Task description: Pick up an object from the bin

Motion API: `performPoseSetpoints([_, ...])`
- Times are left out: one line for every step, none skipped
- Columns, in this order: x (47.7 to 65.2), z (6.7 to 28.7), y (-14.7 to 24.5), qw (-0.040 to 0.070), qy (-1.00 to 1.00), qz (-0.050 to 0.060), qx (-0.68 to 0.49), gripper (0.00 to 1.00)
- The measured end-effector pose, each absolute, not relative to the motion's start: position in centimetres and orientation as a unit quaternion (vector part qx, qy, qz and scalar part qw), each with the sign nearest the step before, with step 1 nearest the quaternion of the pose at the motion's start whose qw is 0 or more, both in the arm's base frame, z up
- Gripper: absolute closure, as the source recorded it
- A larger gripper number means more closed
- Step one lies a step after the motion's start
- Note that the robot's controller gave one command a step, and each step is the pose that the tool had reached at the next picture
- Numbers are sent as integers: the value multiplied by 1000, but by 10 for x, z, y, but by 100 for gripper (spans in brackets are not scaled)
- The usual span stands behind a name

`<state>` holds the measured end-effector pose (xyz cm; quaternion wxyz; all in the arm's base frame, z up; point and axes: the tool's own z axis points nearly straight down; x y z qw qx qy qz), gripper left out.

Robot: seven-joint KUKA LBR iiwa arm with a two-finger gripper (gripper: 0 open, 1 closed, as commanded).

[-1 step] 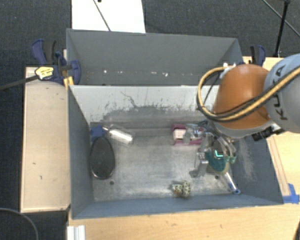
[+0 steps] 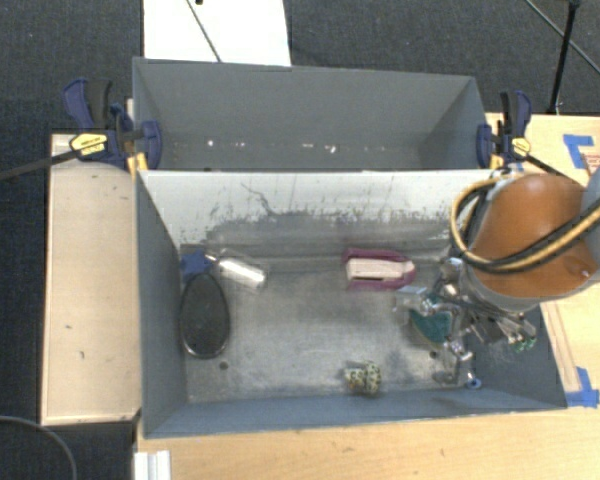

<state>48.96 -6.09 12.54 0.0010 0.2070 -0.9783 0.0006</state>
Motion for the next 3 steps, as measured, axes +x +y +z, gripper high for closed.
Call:
performPoseSetpoints([511,71,-136,-2,-990,-4,138,0])
performPoseSetpoints([534,72,-149,0,-958,-3,287,0])
performPoseSetpoints([536,76,-153,-2,-958,1,287,100])
